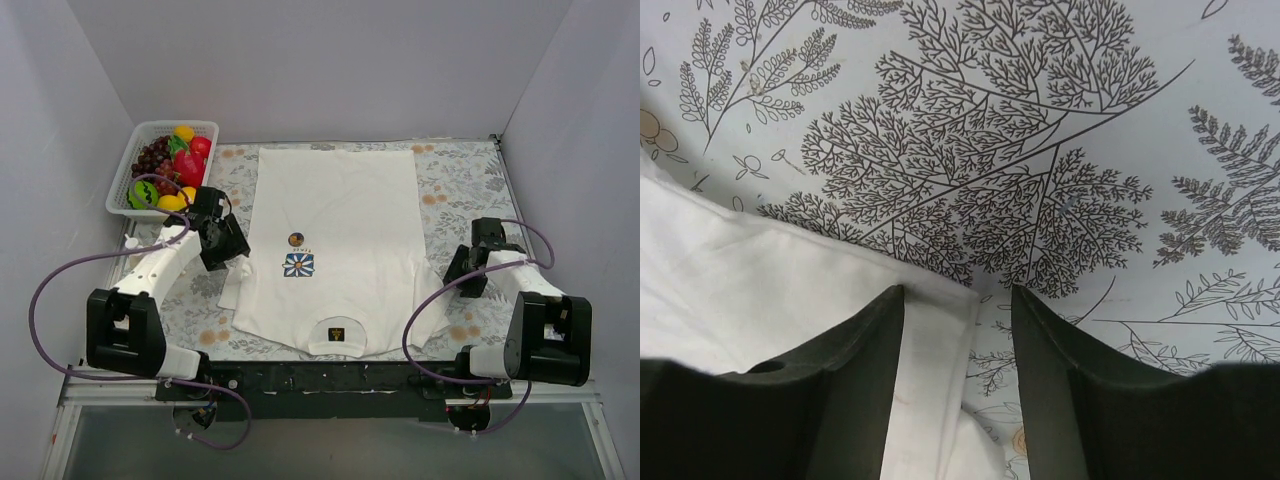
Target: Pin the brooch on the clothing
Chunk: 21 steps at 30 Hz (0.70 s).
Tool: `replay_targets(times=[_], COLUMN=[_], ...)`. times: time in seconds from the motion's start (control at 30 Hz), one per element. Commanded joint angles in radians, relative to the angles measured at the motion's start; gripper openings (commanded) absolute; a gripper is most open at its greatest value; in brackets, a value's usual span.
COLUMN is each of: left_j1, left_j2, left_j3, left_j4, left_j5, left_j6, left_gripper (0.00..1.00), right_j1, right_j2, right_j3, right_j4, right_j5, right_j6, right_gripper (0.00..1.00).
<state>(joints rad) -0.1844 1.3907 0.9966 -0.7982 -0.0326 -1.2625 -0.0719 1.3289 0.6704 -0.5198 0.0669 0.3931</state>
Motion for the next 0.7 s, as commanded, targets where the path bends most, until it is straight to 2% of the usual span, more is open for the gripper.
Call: replay_targets(times=[0.0,0.03,0.07,0.1,0.13,0.33,0.53,0.67], left_j1=[-0.004,-0.004,-0.003,-0.003,-0.004,-0.003,-0.004,-0.004], left_j2=[0.028,0.031,0.034,0.039,0.041,0.047,0.065,0.076], left_j3=[0.051,0.053,0.056,0.056,0.057,0.06,0.065,0.073], left_j4=[0.03,0.033,0.036,0.042,0.045,0.063,0.076,0.079], left_j5=[0.028,0.03,0.03,0.03,0.031,0.031,0.031,0.031], left_j6=[0.031,0.032,0.035,0.04,0.041,0.046,0.052,0.063], left_gripper=[0.62,0.61,0.62,0.62,0.62,0.62,0.62,0.62], right_j1=[-0.002,0.0,-0.002,0.0,-0.002,-0.002,-0.002,-0.002], right_j2=[0.029,0.03,0.03,0.027,0.021,-0.071,-0.201,-0.2], right_j3=[-0.025,-0.029,-0.031,-0.031,-0.023,0.047,0.146,0.155], right_j4=[0.001,0.01,0.014,0.015,0.018,-0.025,-0.031,0.016], right_j5=[-0.058,-0.059,-0.058,-0.1,-0.111,-0.07,0.109,0.217], right_j6=[-0.013,-0.013,-0.013,-0.01,-0.01,-0.025,-0.098,-0.1], right_gripper=[0.49,0.37,0.3,0.09,0.02,0.01,0.01,0.01])
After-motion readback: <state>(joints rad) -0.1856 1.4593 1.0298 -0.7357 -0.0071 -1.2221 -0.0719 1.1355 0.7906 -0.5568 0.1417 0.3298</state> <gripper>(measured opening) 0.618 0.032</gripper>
